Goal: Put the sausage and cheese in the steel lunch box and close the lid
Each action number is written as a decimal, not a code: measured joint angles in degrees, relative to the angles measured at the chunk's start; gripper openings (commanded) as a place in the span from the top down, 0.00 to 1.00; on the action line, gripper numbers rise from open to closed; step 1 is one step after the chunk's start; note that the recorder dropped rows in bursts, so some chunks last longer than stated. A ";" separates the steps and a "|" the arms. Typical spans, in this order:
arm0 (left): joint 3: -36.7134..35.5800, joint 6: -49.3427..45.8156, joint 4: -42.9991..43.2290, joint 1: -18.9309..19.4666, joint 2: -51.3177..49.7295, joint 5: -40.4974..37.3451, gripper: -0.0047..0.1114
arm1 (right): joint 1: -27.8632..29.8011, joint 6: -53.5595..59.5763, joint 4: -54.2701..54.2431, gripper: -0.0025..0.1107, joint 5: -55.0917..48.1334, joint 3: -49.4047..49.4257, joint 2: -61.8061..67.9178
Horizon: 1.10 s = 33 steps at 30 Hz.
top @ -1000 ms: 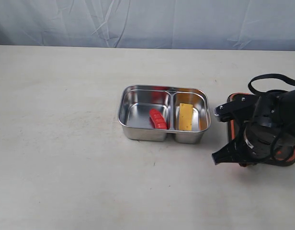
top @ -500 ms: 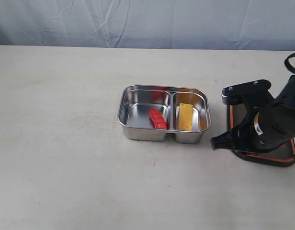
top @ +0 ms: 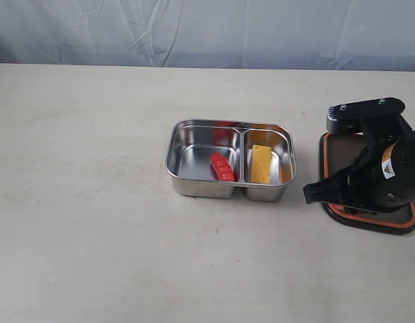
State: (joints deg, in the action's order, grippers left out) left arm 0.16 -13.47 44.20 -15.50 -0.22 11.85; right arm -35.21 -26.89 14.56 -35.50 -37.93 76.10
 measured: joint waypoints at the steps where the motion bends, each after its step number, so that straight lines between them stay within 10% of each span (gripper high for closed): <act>1: 0.00 3.53 -0.84 0.00 0.00 2.20 0.96 | 0.00 0.15 -0.09 0.71 -0.62 0.00 -0.40; 8: -0.04 59.67 -5.99 0.00 0.00 22.40 0.96 | 0.00 1.43 0.05 0.71 -4.49 0.00 -3.98; 14: -0.04 108.57 15.88 0.00 0.04 28.76 0.96 | 0.00 9.35 2.44 0.71 -8.20 0.24 -4.62; 23: -0.04 115.61 14.67 0.00 0.04 34.80 0.96 | 0.00 11.91 12.66 0.71 -8.04 3.85 -4.00; 29: -0.04 115.18 12.41 0.00 0.04 31.88 0.96 | 0.00 12.04 14.83 0.40 -5.39 3.98 -0.37; 33: -0.04 115.18 12.32 0.00 0.04 30.68 0.96 | 0.00 12.14 17.68 0.40 -3.00 3.98 3.49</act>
State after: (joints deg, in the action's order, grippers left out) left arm 0.12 101.71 56.52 -15.50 -0.18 42.53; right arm -35.21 -14.75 32.24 -38.50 -33.95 79.59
